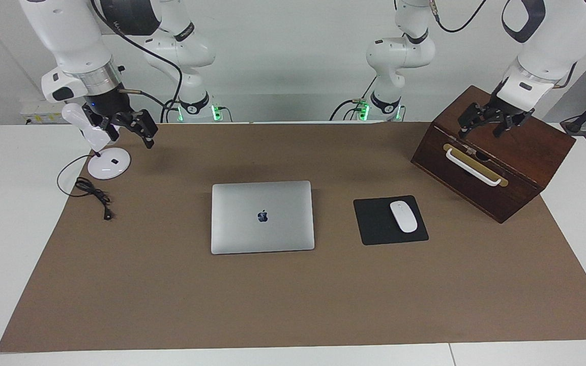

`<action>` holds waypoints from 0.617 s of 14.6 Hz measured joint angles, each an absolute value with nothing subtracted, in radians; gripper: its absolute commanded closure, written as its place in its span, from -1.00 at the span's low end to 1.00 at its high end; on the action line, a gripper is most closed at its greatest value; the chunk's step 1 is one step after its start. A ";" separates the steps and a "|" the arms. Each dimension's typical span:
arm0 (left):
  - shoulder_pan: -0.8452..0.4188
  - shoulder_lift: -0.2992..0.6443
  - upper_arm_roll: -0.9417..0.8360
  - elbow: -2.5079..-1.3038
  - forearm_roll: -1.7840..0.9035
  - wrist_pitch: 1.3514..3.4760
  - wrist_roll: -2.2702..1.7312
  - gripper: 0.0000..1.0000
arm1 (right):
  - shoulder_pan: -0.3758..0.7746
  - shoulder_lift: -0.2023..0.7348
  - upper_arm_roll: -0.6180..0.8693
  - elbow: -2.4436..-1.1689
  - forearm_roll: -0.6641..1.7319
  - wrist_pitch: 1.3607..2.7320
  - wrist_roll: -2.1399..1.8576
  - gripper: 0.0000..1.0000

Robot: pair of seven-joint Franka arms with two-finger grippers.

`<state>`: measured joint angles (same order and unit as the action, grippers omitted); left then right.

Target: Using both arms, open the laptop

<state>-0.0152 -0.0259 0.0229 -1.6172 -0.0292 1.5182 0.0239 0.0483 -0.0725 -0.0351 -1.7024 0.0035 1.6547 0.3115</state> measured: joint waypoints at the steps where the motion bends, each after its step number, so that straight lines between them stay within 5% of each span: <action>1: -0.015 -0.026 0.023 -1.617 -0.029 1.518 0.024 -1.00 | 0.048 -0.073 -0.035 -1.702 0.004 1.655 0.311 -1.00; 9: -0.015 -0.026 0.023 -1.617 -0.029 1.519 0.024 -1.00 | 0.050 -0.073 -0.034 -1.703 0.004 1.688 0.311 -1.00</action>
<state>-0.0150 -0.0262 0.0232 -1.6170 -0.0292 1.5193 0.0239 0.0502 -0.0726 -0.0342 -1.7027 0.0035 1.6883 0.3115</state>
